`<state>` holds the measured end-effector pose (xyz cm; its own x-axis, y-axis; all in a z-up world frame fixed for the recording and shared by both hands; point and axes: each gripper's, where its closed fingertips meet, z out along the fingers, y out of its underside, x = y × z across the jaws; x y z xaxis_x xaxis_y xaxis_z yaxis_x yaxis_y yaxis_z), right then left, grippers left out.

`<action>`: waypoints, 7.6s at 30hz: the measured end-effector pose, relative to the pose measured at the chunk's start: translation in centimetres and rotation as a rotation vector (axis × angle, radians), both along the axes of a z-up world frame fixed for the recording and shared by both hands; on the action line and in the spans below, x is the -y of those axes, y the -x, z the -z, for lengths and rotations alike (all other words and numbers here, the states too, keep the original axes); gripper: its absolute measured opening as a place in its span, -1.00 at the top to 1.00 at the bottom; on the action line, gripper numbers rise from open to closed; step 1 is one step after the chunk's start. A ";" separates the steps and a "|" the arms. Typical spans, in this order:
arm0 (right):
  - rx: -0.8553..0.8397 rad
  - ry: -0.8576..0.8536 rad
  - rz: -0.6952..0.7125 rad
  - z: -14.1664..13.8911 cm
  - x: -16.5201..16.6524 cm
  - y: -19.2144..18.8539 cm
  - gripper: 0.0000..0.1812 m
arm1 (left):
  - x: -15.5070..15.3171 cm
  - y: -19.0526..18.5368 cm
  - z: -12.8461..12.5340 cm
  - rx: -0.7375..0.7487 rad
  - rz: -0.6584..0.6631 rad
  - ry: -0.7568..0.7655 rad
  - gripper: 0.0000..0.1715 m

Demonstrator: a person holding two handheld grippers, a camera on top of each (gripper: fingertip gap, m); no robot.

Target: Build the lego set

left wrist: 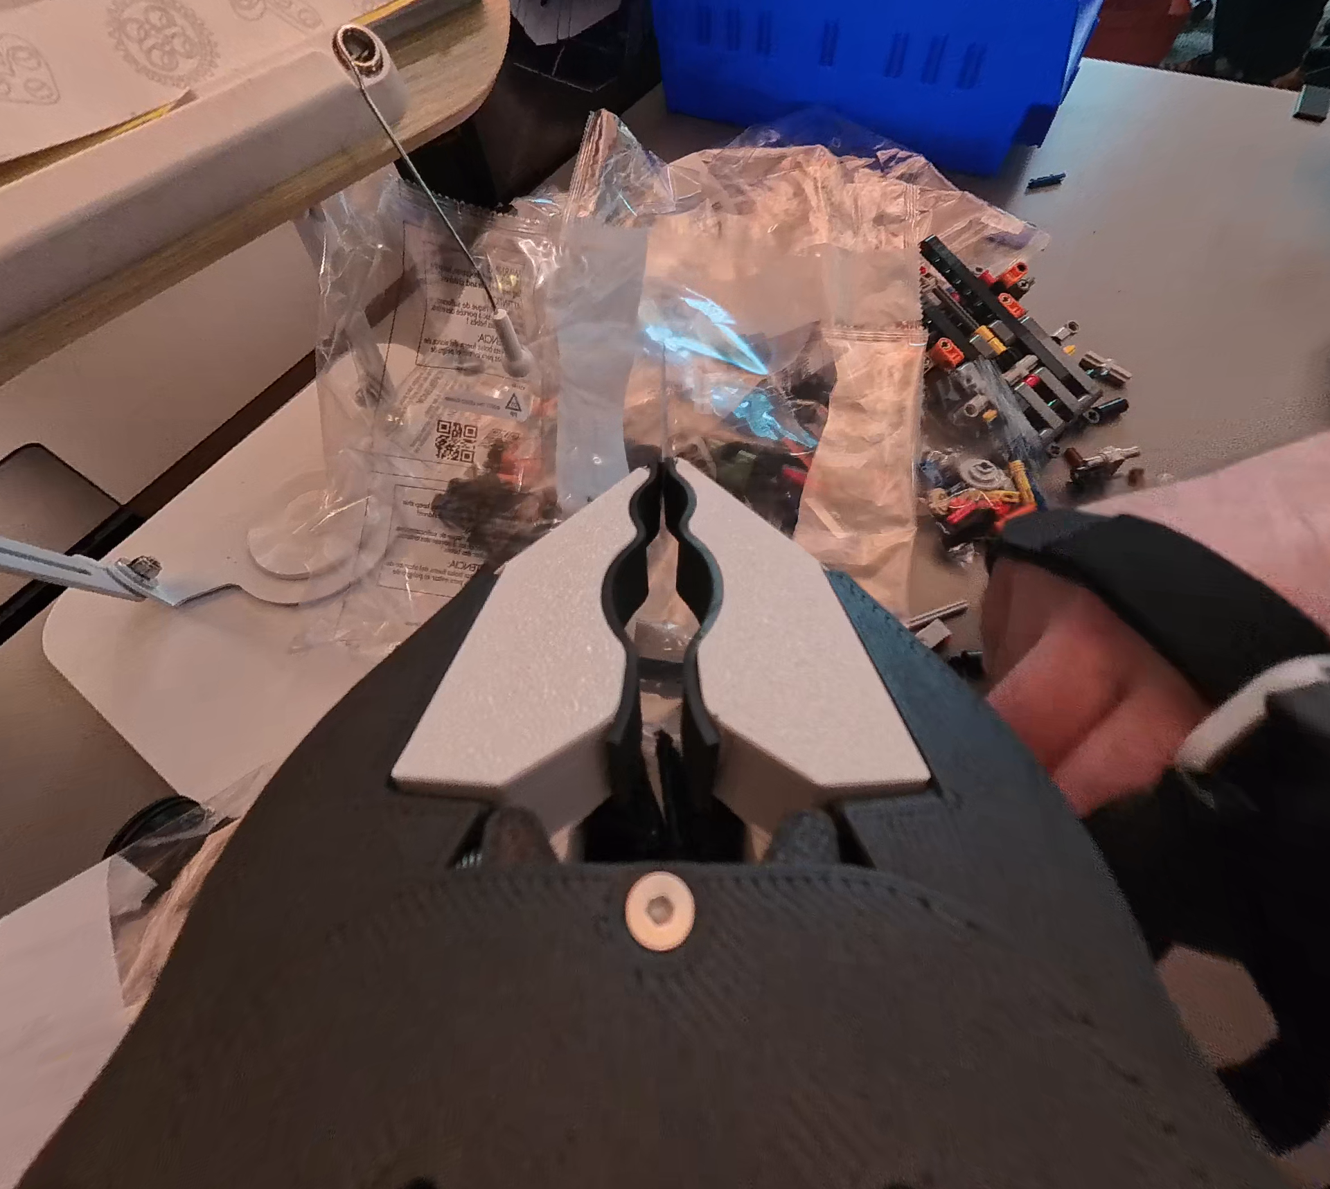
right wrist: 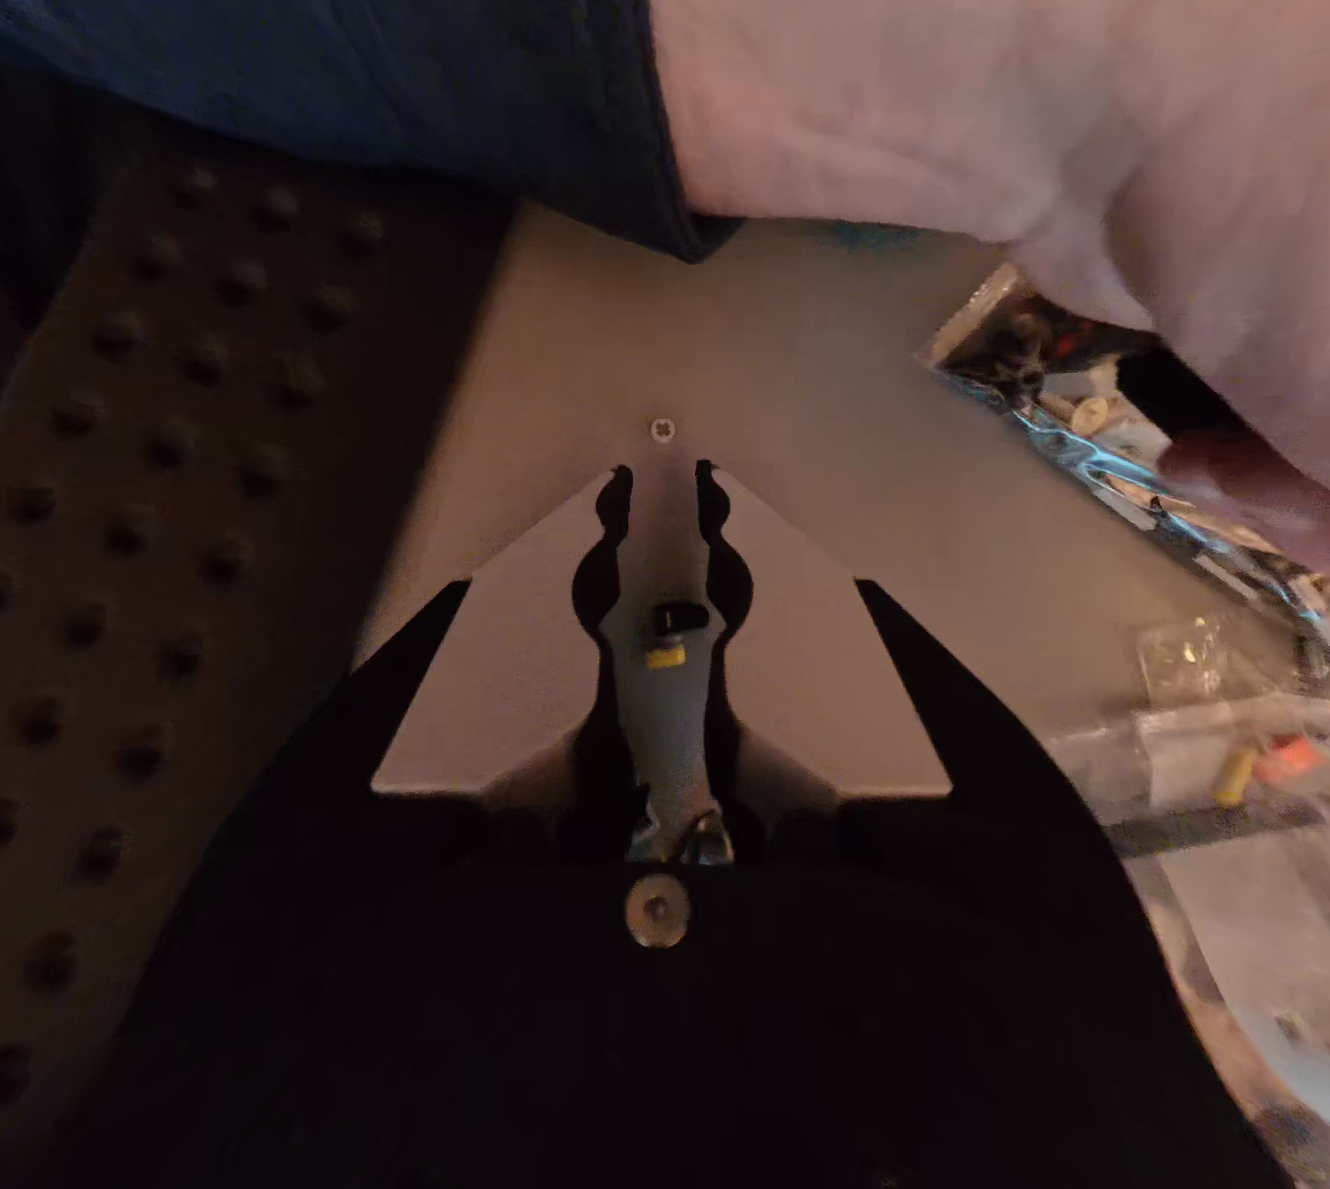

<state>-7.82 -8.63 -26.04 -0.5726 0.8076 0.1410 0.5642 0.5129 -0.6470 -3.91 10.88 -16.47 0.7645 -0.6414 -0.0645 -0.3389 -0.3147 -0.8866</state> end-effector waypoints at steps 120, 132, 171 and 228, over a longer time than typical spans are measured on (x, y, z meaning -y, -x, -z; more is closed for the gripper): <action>0.104 0.055 0.383 -0.4 -12.5 -9.9 0.78 | -0.8 1.4 0.9 -0.053 -0.047 -0.013 1.00; 0.176 0.078 0.356 0.2 -11.5 -10.8 0.80 | -0.8 1.3 1.1 -0.064 -0.046 -0.009 1.00; 0.118 0.118 0.333 -0.2 -11.1 -10.2 0.95 | -0.6 1.0 2.1 -0.070 -0.019 0.035 1.00; -0.288 -0.035 0.384 -7.0 -13.6 -8.2 0.96 | 6.1 -4.9 1.2 0.002 0.456 0.051 0.98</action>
<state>0.41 4.97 -19.05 -0.1672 0.9451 0.2809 0.5174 0.3266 -0.7910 0.96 4.81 -17.67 0.4030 -0.9149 -0.0233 -0.4515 -0.1766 -0.8746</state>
